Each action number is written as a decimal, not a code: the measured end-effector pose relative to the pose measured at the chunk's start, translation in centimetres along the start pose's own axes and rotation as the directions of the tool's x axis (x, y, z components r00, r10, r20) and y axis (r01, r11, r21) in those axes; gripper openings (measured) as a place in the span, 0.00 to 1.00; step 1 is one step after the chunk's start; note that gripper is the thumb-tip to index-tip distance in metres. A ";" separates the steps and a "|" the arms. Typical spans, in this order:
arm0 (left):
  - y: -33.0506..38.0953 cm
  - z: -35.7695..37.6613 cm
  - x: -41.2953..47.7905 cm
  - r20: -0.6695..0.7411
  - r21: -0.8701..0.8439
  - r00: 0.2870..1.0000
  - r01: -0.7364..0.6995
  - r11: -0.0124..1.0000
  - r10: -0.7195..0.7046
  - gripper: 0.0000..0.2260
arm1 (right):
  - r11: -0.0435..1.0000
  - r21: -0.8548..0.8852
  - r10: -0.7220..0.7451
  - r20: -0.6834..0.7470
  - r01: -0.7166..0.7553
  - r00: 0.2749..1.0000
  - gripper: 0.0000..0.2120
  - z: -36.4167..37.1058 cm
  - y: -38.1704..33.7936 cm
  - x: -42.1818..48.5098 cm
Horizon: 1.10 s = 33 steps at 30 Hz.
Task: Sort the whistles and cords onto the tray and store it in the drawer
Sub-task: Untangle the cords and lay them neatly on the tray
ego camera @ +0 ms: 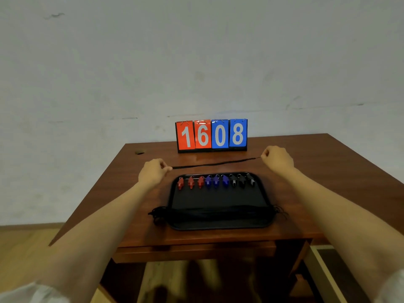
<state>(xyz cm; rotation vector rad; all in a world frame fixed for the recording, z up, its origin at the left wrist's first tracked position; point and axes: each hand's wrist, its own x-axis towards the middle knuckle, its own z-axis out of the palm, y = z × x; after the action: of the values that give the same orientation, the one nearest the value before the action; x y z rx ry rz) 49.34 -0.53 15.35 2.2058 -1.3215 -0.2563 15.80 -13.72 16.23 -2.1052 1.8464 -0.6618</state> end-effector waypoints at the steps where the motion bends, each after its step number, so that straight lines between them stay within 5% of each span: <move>1: -0.3 0.4 -0.3 0.011 0.016 1.000 0.011 1.000 -0.011 0.11 | 1.000 -0.008 0.006 0.017 -0.006 1.000 0.09 0.3 0.6 -0.3; 16: -4.1 5.0 -3.3 0.185 0.069 0.979 0.076 0.995 -0.088 0.07 | 0.989 -0.071 0.139 0.217 -0.126 0.966 0.06 3.6 5.5 -5.2; 33: -5.2 6.5 -4.9 0.169 0.273 0.985 -0.009 0.962 -0.038 0.07 | 0.990 -0.091 0.138 0.378 -0.111 0.915 0.06 4.1 7.3 -6.3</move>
<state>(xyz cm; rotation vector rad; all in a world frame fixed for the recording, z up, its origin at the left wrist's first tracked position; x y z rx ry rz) 48.05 3.22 6.51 2.4702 -1.5125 -0.2920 10.95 -9.08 8.16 -1.9614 1.7766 -0.1402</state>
